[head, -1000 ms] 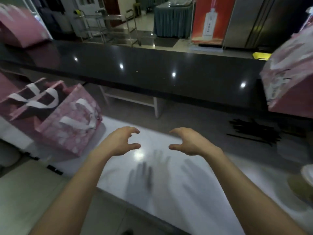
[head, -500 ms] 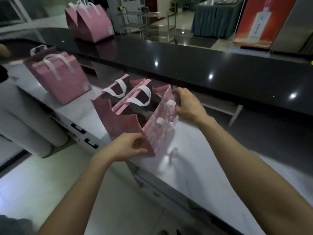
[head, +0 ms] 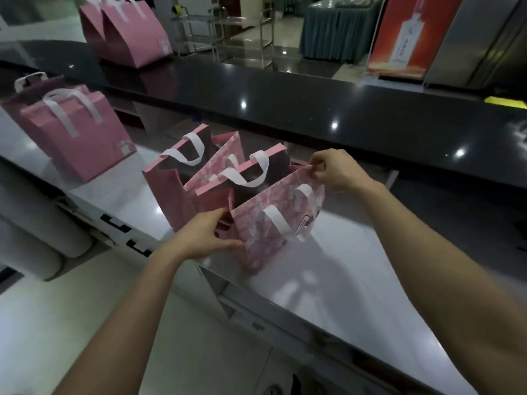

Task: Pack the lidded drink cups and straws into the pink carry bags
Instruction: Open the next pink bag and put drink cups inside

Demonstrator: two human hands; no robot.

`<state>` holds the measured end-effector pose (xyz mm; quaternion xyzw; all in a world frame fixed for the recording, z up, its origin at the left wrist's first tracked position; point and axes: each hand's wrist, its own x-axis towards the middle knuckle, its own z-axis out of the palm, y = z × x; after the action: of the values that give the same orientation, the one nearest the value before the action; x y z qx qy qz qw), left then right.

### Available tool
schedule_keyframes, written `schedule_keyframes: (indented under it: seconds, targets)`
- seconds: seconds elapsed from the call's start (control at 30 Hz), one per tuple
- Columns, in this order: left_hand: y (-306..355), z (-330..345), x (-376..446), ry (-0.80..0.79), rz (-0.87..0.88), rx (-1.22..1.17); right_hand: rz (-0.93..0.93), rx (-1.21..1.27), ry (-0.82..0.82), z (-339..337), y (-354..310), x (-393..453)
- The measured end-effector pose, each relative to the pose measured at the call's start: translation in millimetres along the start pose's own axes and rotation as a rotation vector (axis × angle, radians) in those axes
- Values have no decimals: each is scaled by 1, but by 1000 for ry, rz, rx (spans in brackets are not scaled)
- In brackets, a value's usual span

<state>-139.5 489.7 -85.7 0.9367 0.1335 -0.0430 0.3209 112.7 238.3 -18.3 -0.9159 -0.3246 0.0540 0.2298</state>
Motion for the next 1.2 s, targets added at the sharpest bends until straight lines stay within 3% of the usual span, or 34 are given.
schedule_keyframes:
  seconds: [0.23, 0.63, 0.9, 1.03, 1.2]
  targets:
    - [56, 31, 54, -95, 153, -90, 162, 1, 180, -31, 96, -100]
    - [243, 146, 109, -248, 402, 21, 472, 62, 434, -112, 253, -285]
    - [352, 236, 94, -206, 379, 82, 458, 53, 526, -172, 361, -380]
    - [395, 271, 79, -176, 362, 97, 417, 52, 486, -171, 390, -408]
    - [403, 301, 69, -51, 273, 125, 373, 378, 440, -141, 401, -436]
